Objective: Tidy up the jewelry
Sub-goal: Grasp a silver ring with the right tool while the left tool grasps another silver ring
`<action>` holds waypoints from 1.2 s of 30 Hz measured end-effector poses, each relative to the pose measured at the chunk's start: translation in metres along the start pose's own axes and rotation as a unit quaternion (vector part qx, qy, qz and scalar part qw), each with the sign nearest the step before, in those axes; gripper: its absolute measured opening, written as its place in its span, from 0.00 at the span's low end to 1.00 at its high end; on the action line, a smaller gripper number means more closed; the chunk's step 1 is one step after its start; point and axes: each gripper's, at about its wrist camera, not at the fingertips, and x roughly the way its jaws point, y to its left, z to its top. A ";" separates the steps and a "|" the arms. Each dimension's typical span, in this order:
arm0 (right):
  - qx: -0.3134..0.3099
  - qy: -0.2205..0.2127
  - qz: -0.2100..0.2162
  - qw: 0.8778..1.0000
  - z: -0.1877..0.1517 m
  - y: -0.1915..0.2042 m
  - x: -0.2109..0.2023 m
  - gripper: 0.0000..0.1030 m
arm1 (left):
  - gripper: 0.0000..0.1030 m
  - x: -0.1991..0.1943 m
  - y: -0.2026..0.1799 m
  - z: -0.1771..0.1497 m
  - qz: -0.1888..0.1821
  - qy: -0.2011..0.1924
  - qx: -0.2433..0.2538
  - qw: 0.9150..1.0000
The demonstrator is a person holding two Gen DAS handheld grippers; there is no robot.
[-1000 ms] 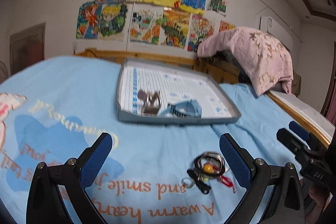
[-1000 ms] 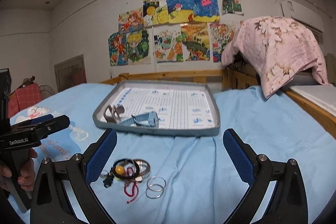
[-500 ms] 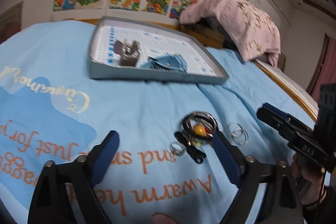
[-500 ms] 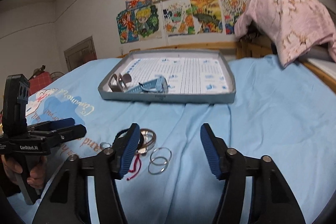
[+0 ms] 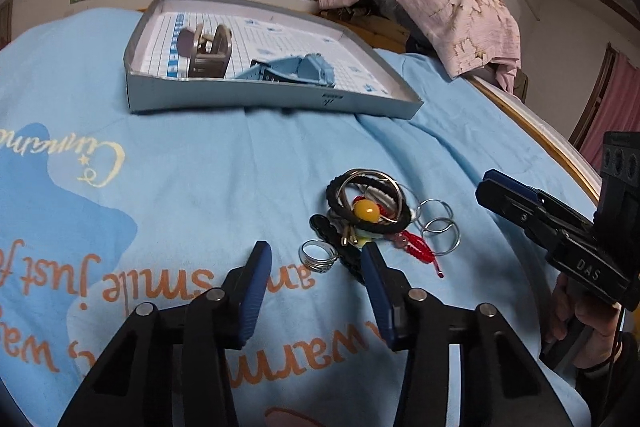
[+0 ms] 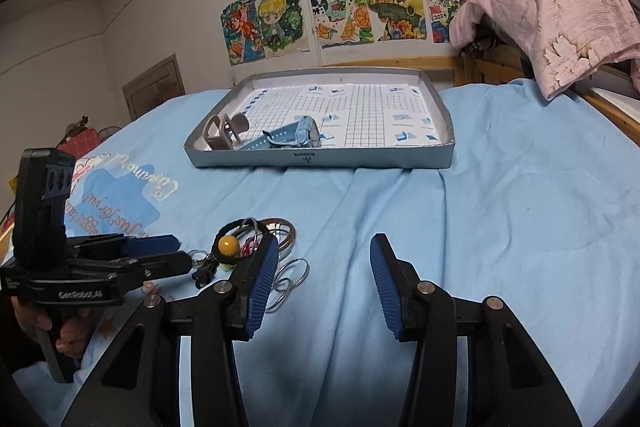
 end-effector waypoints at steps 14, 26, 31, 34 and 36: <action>-0.051 0.071 0.020 0.996 -0.009 0.023 0.023 0.32 | 0.36 0.025 -0.003 0.003 -0.006 0.047 0.016 0.999; -0.059 0.114 0.006 0.992 -0.016 0.027 0.037 0.27 | 0.20 0.031 -0.004 -0.002 0.000 0.057 0.021 0.998; -0.061 0.111 0.003 0.992 -0.016 0.028 0.035 0.15 | 0.20 0.026 -0.002 -0.003 -0.006 0.044 0.017 0.999; -0.064 0.103 0.007 0.993 -0.015 0.029 0.033 0.08 | 0.20 0.018 0.001 -0.005 -0.012 0.031 0.011 0.999; -0.069 0.097 0.010 0.993 -0.014 0.030 0.032 0.05 | 0.20 0.016 0.001 -0.004 -0.014 0.025 0.009 1.000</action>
